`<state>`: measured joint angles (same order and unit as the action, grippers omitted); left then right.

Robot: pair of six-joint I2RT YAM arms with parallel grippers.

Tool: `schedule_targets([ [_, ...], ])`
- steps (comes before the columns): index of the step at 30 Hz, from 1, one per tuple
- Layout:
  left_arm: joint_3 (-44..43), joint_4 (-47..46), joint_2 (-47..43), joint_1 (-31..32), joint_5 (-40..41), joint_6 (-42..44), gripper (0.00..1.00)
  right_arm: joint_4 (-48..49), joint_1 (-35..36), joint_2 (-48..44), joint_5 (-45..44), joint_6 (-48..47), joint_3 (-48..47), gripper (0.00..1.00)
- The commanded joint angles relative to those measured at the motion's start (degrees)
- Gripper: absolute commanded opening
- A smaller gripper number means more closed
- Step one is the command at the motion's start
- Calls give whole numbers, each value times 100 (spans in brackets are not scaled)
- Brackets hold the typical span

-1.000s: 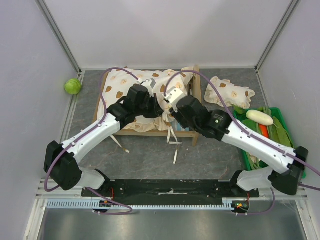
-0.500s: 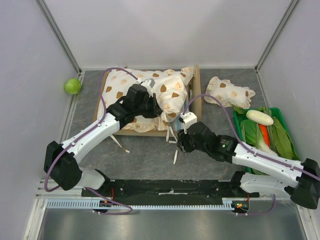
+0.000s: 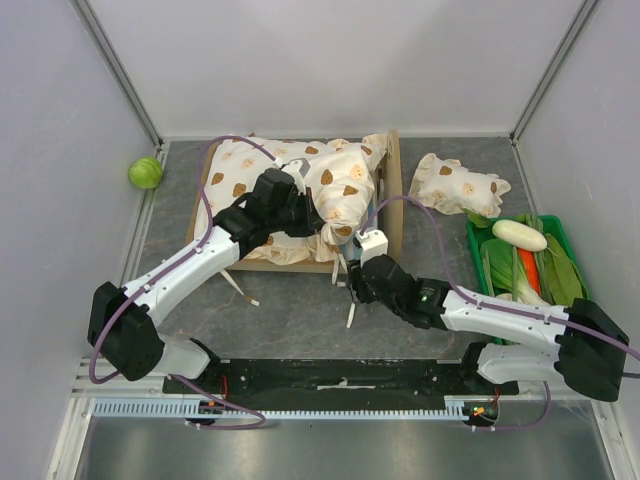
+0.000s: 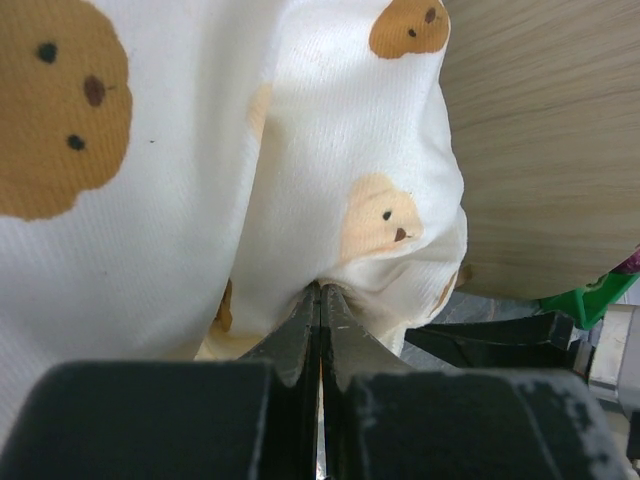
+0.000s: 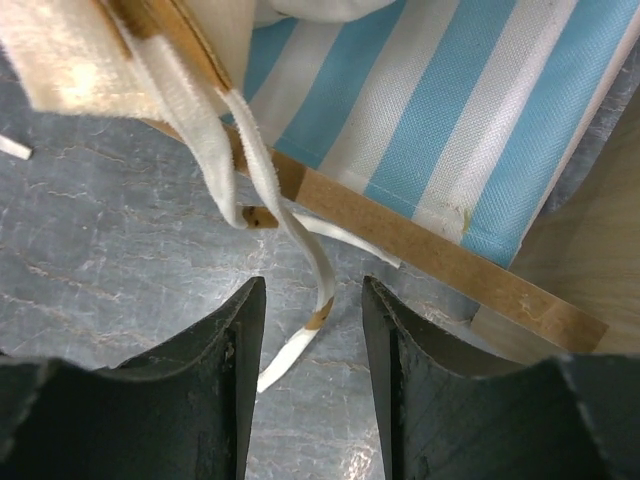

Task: Set up the pet bed

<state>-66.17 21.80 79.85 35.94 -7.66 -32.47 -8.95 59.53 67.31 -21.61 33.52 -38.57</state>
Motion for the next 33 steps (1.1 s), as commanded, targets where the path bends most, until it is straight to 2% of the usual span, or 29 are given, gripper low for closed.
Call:
schedule_targets([
  [1,25,-9,-163,-70,63,171,2,1024,41,247,-415,50,191,49],
  [6,43,-9,-172,-79,45,162,2,1123,41,616,-651,-55,147,39],
  [8,34,-1,-163,-87,37,179,2,1159,41,660,-687,-161,122,24],
  [10,34,-1,-163,-88,19,180,2,1037,41,608,-635,-293,60,4],
  [11,43,8,-163,-96,28,188,2,949,41,547,-582,-363,-53,0],
  [15,43,-1,-181,-114,1,206,2,167,50,-110,-555,-591,-502,0],
  [19,34,-1,-154,-131,-60,250,2,-491,41,-464,-774,-1458,-1299,0],
  [25,34,-62,-154,-132,-121,215,2,-1003,41,141,-1811,-2568,-2417,1],
  [33,34,-141,-154,-140,-358,180,2,-898,41,792,-2848,-4290,-2788,2],
])
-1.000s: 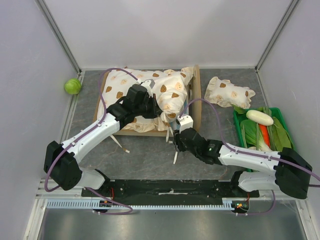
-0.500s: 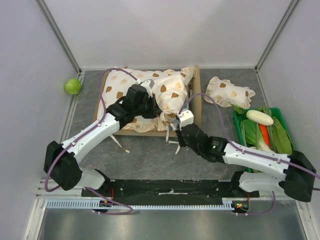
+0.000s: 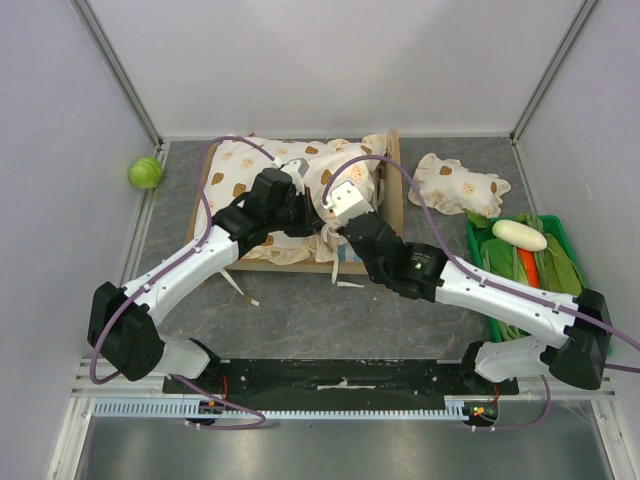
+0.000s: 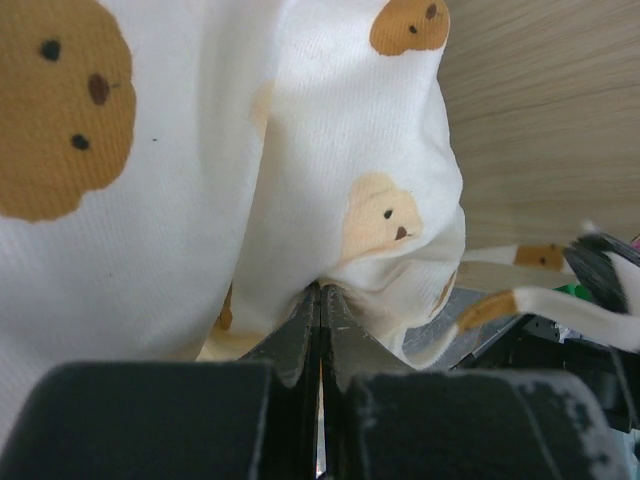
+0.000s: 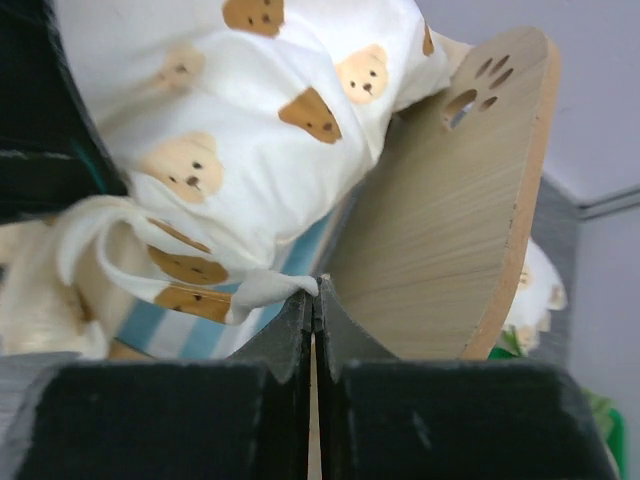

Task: Set up the pet bed

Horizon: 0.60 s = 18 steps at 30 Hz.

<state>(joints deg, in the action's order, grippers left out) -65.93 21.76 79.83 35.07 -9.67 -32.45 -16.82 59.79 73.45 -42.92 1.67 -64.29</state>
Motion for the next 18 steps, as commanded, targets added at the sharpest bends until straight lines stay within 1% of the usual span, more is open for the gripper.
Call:
schedule_targets([
  [1,10,-172,-152,-53,-184,142,2,-94,6,205,-770,-1160,-233,2],
  [3,45,-224,-152,-53,-280,116,2,-102,6,231,-762,-1283,-215,2],
  [13,186,-646,-38,-44,-729,-174,2,3,-248,389,-745,-1187,241,3],
  [18,221,-787,15,-44,-887,-253,2,179,-389,556,-692,-977,523,7],
])
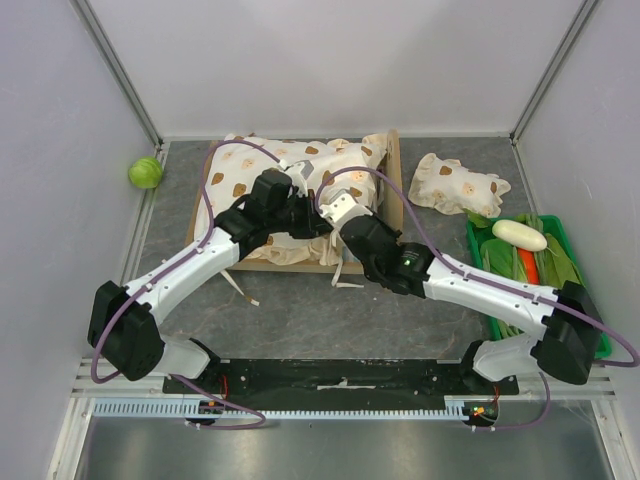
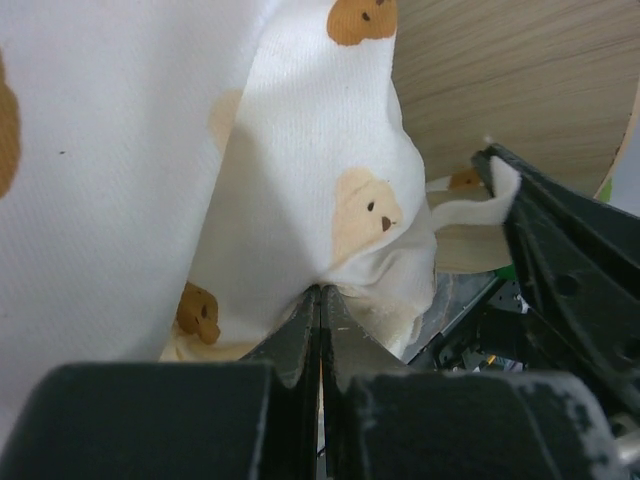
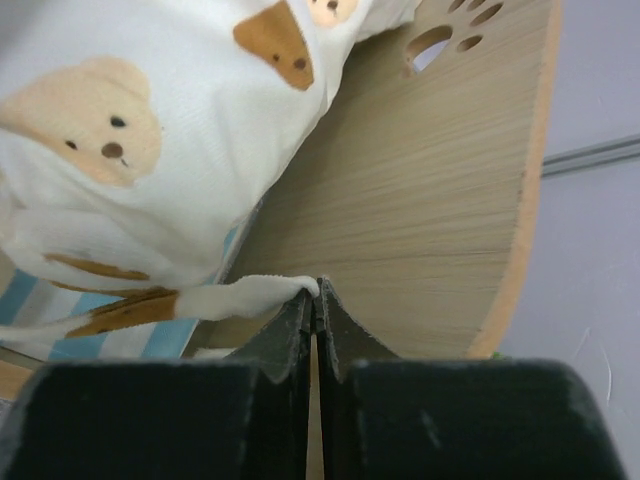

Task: Set up the pet bed

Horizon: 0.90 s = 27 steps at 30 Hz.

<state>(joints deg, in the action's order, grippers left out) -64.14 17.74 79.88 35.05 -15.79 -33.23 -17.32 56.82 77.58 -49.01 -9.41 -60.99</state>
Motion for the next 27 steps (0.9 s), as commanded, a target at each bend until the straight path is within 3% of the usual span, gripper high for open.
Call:
schedule_targets([
  [1,51,-385,19,-51,-284,-183,2,212,-109,169,-56,202,210,7],
  [7,139,-429,10,-42,-293,-201,2,-429,-118,161,304,1308,184,20],
  [10,139,-429,2,-42,-310,-201,2,-807,-109,-23,471,1766,9,37],
  [11,147,-438,2,-42,-310,-201,2,-834,-101,-233,550,1811,-26,49],
  [14,130,-464,28,-42,-310,-236,2,-878,-101,-655,867,1907,-132,59],
  [21,77,-578,124,-42,-345,-368,2,-1142,-92,-1578,1131,2162,-572,64],
  [27,-2,-824,274,-33,-416,-613,2,-1168,-302,-2080,112,2663,-335,78],
])
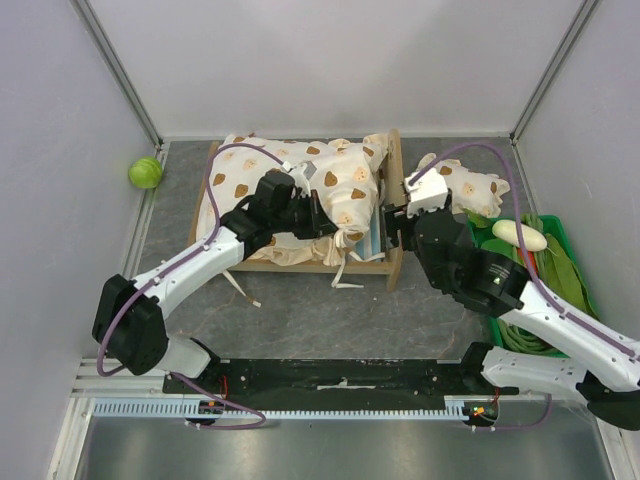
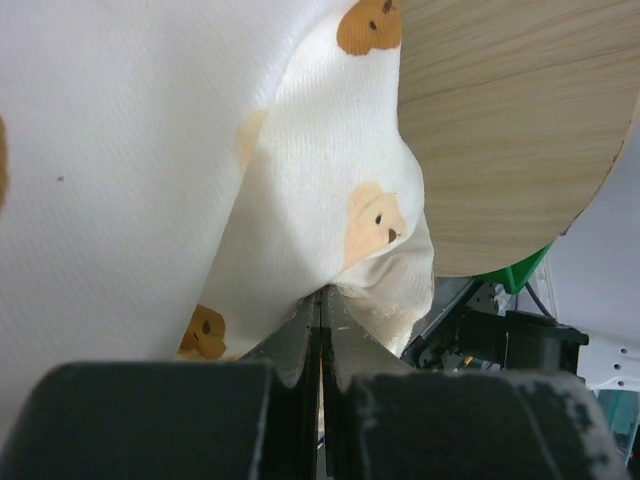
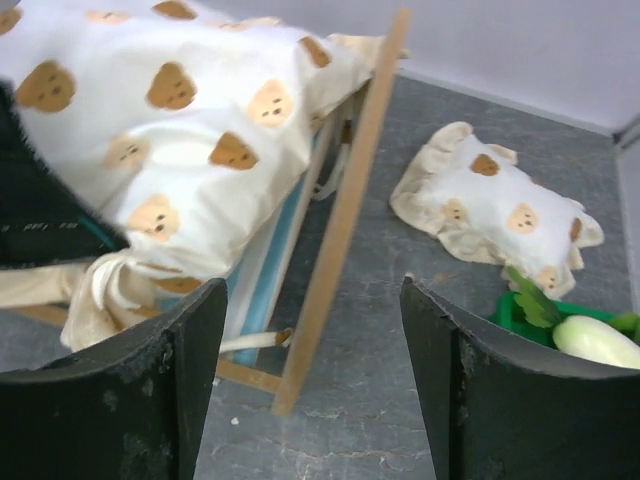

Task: Set up the pet bed

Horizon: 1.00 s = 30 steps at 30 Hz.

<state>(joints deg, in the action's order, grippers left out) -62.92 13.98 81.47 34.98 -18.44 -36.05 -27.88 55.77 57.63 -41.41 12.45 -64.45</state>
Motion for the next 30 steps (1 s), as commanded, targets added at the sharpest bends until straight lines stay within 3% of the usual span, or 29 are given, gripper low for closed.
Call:
schedule_targets([
  [1,-124,-518,132,-35,-178,-384,2,-173,-328,-41,-519,591,28,79],
  [6,-142,-992,307,-27,-309,-858,2,-271,-1577,275,1298,961,177,81],
  [12,-54,-1854,676,70,-705,-1342,2,239,-2008,776,2048,917,301,80],
  [15,-63,-1837,835,184,-784,-1299,10,301,-2193,1022,2312,882,249,70],
  [16,-46,-1811,861,211,-793,-1282,19,327,-2219,1083,2339,839,248,63],
  [18,68,-1732,783,246,-793,-1203,25,406,-2281,1137,2462,777,257,58],
  [19,138,-1723,713,246,-767,-1185,34,423,-2307,1180,2497,759,257,49],
  [21,306,-1548,397,246,-574,-1089,40,450,-2351,1233,2646,698,248,38],
  [22,332,-1460,274,246,-486,-1027,47,441,-2369,1251,2681,680,240,25],
  [24,350,-1111,-60,246,-266,-816,53,476,-2386,1286,2726,654,248,15],
  [30,218,-397,-737,298,94,-140,65,564,-2395,1269,2848,662,266,11],
])
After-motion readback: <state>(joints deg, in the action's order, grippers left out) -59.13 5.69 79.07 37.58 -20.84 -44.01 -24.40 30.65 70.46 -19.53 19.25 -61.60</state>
